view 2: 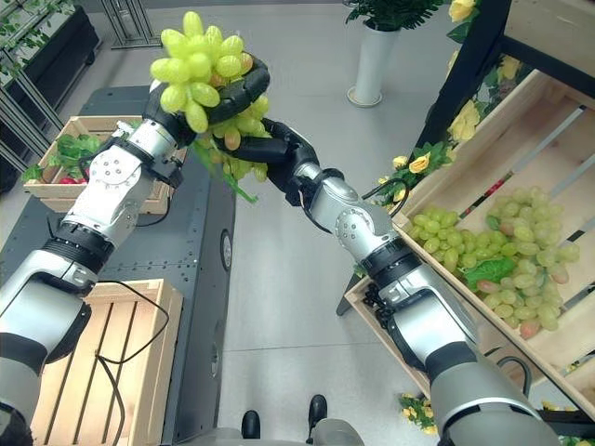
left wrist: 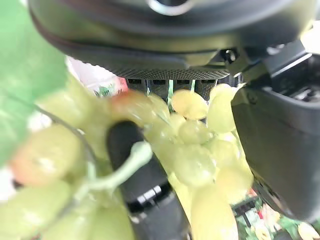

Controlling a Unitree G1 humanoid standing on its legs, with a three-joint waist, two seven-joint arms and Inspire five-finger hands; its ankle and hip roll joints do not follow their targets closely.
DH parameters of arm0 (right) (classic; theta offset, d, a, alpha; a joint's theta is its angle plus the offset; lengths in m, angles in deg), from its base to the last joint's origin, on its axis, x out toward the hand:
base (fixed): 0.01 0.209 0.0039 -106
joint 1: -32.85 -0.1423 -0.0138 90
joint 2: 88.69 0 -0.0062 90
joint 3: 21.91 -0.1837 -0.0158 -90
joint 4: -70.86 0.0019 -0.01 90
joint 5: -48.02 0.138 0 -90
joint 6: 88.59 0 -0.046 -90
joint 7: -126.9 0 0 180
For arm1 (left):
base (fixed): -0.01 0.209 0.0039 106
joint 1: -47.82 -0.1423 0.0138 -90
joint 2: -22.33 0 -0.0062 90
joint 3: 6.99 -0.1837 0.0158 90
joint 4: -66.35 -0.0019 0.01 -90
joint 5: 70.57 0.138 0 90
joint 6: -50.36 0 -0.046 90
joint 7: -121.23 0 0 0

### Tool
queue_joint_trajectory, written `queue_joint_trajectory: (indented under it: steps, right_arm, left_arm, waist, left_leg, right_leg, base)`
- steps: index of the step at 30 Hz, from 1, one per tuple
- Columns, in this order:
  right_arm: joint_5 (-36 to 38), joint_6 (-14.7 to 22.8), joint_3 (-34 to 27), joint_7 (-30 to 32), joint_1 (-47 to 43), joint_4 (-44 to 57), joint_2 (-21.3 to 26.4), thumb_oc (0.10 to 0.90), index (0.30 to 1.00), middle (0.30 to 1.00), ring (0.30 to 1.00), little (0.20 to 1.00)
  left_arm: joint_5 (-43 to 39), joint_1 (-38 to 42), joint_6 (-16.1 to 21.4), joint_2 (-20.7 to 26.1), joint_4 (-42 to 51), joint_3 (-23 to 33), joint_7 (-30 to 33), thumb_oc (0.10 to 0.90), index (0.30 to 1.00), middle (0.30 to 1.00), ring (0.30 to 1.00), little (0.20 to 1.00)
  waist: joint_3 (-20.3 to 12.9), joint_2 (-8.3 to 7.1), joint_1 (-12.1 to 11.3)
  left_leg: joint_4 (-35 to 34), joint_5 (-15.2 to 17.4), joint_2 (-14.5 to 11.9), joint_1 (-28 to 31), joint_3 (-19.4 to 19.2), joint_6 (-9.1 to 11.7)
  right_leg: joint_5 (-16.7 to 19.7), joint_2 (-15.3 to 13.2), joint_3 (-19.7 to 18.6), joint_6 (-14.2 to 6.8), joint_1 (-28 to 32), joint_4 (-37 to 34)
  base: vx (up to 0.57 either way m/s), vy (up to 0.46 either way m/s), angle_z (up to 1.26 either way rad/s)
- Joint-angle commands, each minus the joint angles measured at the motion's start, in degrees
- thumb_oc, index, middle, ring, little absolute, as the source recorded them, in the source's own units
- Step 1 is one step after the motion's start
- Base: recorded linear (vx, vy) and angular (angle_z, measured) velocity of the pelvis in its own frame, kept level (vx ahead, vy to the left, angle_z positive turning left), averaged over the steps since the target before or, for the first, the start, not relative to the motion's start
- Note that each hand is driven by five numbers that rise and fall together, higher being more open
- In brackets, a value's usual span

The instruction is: Pick up the fruits from the basket on one side to the basket on the other side

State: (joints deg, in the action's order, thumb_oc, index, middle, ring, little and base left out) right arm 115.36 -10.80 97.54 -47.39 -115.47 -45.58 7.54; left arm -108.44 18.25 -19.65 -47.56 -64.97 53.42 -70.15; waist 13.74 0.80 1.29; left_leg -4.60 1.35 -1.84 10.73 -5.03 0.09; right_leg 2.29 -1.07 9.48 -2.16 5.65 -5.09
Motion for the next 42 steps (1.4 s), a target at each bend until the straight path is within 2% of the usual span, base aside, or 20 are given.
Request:
queue_joint_trajectory:
  steps: [1, 9, 17, 21, 27, 30, 36, 42]
  right_arm:
    - [-2.08, 10.57, -7.9, -0.43, -1.68, -2.74, -1.31, 0.4, 0.3, 0.3, 0.3, 0.3]
    - [-4.62, 10.7, -10.23, -1.02, 1.05, -4.9, 3.19, 0.4, 0.3, 0.3, 0.3, 0.3]
    - [-7.96, 10.12, -12.46, -0.97, 4.51, -6.81, 7.98, 0.4, 0.3, 0.3, 0.3, 0.3]
    - [-9.56, 10.26, -14.03, -1.34, 6.43, -6.93, 9.64, 0.4, 0.3, 0.3, 0.3, 0.3]
    - [-15.06, 10.25, -15.68, -1.8, 9.19, -5.33, 11.25, 0.4, 0.3, 0.3, 0.3, 0.3]
    - [-17.18, 9.26, -16.45, -3.18, 10.53, -2.43, 12.34, 0.4, 0.3, 0.3, 0.3, 0.3]
    - [-17.82, 6.72, -18.12, -7.8, 16.67, 8.72, 13.07, 0.4, 0.3, 0.3, 0.3, 0.3]
    - [-13.61, 2.28, -19.75, -14.76, 25.08, 22.99, 11.4, 0.4, 0.3, 0.3, 0.3, 0.3]
  left_arm:
    - [0.6, -4.25, 3.02, 0.12, -6.51, 5.51, 4.34, 0.8, 0.9, 0.9, 0.9, 0.9]
    - [-0.41, -7.85, 1.57, 2.9, -8.56, 9.35, 4.08, 0.8, 0.9, 0.9, 0.9, 0.9]
    - [-3.53, -13.97, 1.33, 3.2, -6.67, 11.85, -2.09, 0.8, 0.9, 0.9, 0.9, 0.9]
    - [-8.15, -17.94, 1.36, 2.65, -3.72, 13.13, -5.48, 0.8, 0.9, 0.9, 0.9, 0.9]
    - [-16.34, -24.31, 0.97, -1.67, 1.07, 17.61, -8.36, 0.8, 0.9, 0.9, 0.9, 0.9]
    - [-17.34, -28.32, 1.65, -4.53, 3.22, 19.72, -8.27, 0.8, 0.9, 0.9, 0.9, 0.9]
    - [-13.66, -35.28, 2.82, -8.19, 4.3, 22.42, -3.42, 0.8, 0.9, 0.9, 0.9, 0.9]
    - [-10.75, -41.59, 3.02, -12.54, 2.54, 23.43, 0.7, 0.8, 0.9, 0.9, 0.9, 0.9]
  waist:
    - [-13.86, -0.35, -0.92]
    - [-13.51, -0.64, -0.26]
    - [-12.97, -0.83, 0.01]
    - [-12.53, -0.93, -0.15]
    - [-12.03, -1.5, -0.27]
    - [-11.77, -1.91, -0.2]
    - [-11.65, -2.73, 0.8]
    - [-11.31, -3.3, 2.91]
  left_leg:
    - [-0.4, 1.9, 3.43, -3.34, -0.43, -0.04]
    - [-0.4, 2.2, 3.14, -2.83, -1.4, 0.07]
    - [-0.4, 2.57, 3.12, -2.32, -1.76, -0.08]
    - [-0.4, 2.71, 3.18, -2.17, -1.63, -0.21]
    - [-0.4, 2.91, 3.13, -1.94, -1.45, -0.37]
    - [-0.4, 2.99, 3.1, -1.8, -1.38, -0.46]
    - [-0.4, 3.22, 3.04, -1.62, -2.1, -0.73]
    - [-0.4, 3.44, 2.98, -1.47, -3.86, -1.04]
  right_leg:
    - [-2.7, 0.71, -2.3, 0.27, 0.46, 0.09]
    - [-2.74, 0.84, -2.93, 0.21, 0.63, 0.09]
    - [-2.62, 0.9, -3.69, 0.07, 0.81, 0.09]
    - [-2.47, 0.9, -3.93, 0.0, 0.82, 0.09]
    - [-2.41, 0.99, -4.37, 0.05, 0.92, 0.09]
    - [-2.36, 1.13, -4.8, 0.13, 0.99, 0.09]
    - [-2.21, 1.19, -5.66, -0.07, 0.8, 0.09]
    - [-1.56, 1.41, -7.38, -0.46, 0.03, 0.09]
  base:
    - [0.0, 0.0, 0.0]
    - [0.02, 0.007, -0.06]
    - [0.02, 0.016, -0.04]
    - [0.03, 0.03, -0.07]
    - [0.02, 0.027, -0.01]
    - [0.01, 0.009, 0.0]
    - [0.01, 0.005, -0.02]
    - [0.02, 0.023, -0.12]
